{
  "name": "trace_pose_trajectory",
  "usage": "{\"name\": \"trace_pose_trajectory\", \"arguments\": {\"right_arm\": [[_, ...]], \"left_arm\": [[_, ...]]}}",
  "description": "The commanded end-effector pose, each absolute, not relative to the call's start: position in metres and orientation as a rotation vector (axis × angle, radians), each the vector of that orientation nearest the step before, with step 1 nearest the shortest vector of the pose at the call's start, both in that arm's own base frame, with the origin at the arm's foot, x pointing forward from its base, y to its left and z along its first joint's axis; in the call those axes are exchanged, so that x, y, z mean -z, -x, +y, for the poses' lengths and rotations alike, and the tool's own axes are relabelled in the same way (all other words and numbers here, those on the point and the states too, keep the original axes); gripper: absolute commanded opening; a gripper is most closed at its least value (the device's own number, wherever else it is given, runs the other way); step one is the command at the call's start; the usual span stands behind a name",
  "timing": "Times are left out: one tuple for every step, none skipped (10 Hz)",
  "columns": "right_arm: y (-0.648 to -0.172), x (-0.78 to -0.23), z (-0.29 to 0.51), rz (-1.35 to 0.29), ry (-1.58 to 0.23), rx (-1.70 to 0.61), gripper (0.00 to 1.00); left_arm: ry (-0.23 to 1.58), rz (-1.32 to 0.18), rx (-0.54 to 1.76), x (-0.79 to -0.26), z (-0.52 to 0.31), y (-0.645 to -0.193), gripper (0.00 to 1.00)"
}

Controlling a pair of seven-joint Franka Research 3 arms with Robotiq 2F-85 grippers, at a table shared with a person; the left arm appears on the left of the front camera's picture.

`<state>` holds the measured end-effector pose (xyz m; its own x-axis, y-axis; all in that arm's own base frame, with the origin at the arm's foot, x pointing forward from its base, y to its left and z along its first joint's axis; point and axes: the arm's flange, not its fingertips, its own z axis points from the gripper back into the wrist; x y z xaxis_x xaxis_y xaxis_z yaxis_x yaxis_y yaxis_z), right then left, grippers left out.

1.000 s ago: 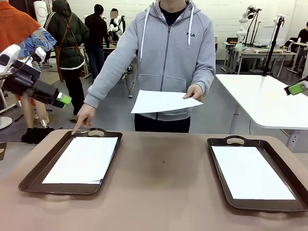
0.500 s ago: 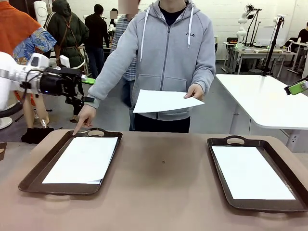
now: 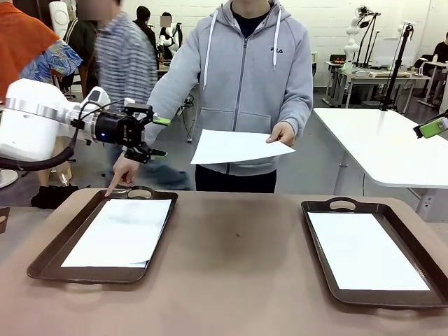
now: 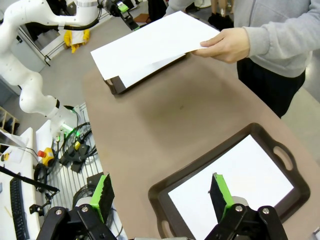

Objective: Sort the A4 documents.
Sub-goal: Receive the A4 Paper.

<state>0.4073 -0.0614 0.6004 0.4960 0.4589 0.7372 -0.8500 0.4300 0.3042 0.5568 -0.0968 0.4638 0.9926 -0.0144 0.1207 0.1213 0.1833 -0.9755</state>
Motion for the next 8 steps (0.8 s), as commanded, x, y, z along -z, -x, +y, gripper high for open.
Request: {"name": "trace_pose_trajectory", "arguments": {"right_arm": [[-0.406, -0.601, -0.061, -0.619, -0.738, -0.887, 1.00], [-0.406, -0.601, -0.061, -0.619, -0.738, -0.887, 1.00], [-0.406, -0.601, -0.061, -0.619, -0.738, -0.887, 1.00], [-0.406, -0.601, -0.061, -0.619, -0.738, -0.887, 1.00], [-0.406, -0.601, -0.061, -0.619, -0.738, -0.887, 1.00], [-0.406, -0.601, -0.061, -0.619, -0.738, -0.887, 1.00], [-0.406, -0.601, -0.061, -0.619, -0.738, -0.887, 1.00], [-0.406, -0.601, -0.061, -0.619, -0.738, -0.887, 1.00]], "left_arm": [[1.468, -0.039, 0.079, -0.461, -0.105, -0.575, 1.00], [1.494, -0.014, 0.090, -0.458, -0.110, -0.578, 1.00], [1.518, 0.025, 0.112, -0.454, -0.118, -0.578, 1.00], [1.543, 0.055, 0.129, -0.453, -0.127, -0.578, 1.00], [1.556, 0.074, 0.135, -0.450, -0.137, -0.579, 1.00], [1.547, 0.078, 0.141, -0.448, -0.148, -0.580, 1.00], [1.546, 0.096, 0.144, -0.446, -0.160, -0.581, 1.00], [1.535, 0.109, 0.151, -0.445, -0.172, -0.582, 1.00]]}}
